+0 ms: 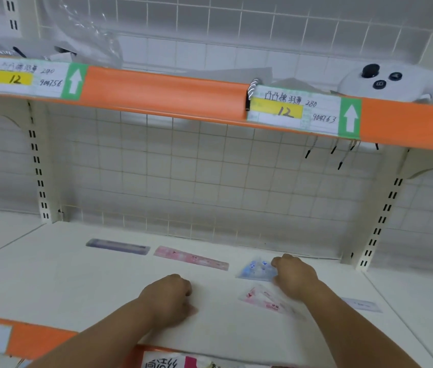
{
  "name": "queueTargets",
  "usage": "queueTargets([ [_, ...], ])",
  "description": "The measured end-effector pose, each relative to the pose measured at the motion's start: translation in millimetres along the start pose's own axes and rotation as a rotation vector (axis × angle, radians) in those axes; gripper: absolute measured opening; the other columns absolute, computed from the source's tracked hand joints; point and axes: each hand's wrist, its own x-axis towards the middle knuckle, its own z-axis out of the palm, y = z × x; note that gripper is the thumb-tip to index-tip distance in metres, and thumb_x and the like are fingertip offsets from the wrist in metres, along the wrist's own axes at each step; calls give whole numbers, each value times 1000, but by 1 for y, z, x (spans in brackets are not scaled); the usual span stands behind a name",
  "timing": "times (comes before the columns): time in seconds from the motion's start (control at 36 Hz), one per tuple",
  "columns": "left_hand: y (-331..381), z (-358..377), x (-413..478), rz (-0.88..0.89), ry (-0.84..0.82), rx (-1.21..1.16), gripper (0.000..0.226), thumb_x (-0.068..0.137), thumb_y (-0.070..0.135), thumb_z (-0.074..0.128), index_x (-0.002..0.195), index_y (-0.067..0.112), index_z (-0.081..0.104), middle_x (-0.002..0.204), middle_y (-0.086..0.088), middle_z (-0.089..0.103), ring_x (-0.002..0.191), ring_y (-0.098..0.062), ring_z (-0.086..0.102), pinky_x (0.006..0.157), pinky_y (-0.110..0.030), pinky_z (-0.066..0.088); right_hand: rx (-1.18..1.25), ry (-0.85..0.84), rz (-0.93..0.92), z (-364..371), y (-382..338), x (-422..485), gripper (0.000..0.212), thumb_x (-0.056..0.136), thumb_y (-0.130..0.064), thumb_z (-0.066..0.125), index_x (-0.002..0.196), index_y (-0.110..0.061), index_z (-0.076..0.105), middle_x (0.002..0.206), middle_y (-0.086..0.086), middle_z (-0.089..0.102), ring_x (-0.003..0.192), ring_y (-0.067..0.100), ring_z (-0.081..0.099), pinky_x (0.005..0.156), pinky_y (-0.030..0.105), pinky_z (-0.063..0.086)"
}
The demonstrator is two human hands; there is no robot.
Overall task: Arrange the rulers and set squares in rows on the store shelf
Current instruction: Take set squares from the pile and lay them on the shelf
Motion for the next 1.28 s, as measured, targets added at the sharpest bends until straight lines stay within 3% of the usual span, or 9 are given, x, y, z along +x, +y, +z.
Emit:
queueTargets([
  [0.08,-1,2,0,-6,2,8,41,91,44,54,124,20,56,125,-1,51,115,-18,52,90,-25,42,11,2,-9,5,1,5,29,95,-20,44,122,-15,53,115,5,50,112,23,52,77,29,38],
  [0.19,-1,1,0,-8,-2,21,40,91,44,55,121,19,58,104,5,42,114,-19,53,90,-27,43,35,-26,-11,7,2,11,30,95,-22,45,123,-16,52,123,6,49,113,23,52,86,30,42],
  [0.44,-3,1,1,-7,5,31,39,91,44,55,120,19,59,101,6,39,113,-19,53,90,-27,43,92,-110,1,4,4,19,33,93,-20,45,125,-18,53,126,2,51,114,19,52,88,28,41],
  [0.61,-5,1,0,-16,2,32,39,91,44,55,120,19,58,120,-1,52,113,-19,53,91,-27,43,79,-116,3,7,2,19,24,95,-21,44,116,-17,54,109,1,51,91,16,45,76,26,36],
  [0.69,-7,0,-1,-11,2,31,38,91,43,55,120,18,58,111,0,50,112,-19,53,90,-26,42,44,-103,17,7,1,17,17,95,-20,42,109,-18,52,100,-1,43,88,16,42,74,26,35],
  [1.0,-11,-2,-4,-16,-10,27,41,92,44,54,124,19,56,126,-2,52,115,-19,52,91,-27,42,33,-61,50,-4,-10,5,17,95,-15,41,109,-16,50,118,8,46,104,23,52,75,28,36],
  [1.11,-10,-5,-6,-24,-11,23,44,93,45,53,128,18,53,129,-3,50,117,-20,51,93,-27,41,83,28,34,-13,-24,-3,4,96,-18,41,94,-18,45,101,3,43,89,20,49,69,27,37],
  [1.19,-11,-7,-9,-36,-6,30,45,93,46,53,128,19,53,130,-3,51,118,-20,50,94,-28,41,110,34,23,-18,-42,-10,13,92,-18,40,80,-18,44,88,-2,51,80,19,47,57,25,33],
  [1.28,-12,-10,-13,-48,6,39,44,92,48,52,125,20,54,129,0,53,117,-18,51,94,-29,43,146,51,-31,-20,-63,-21,14,91,-29,41,86,-20,52,104,-1,63,82,20,48,67,26,36],
])
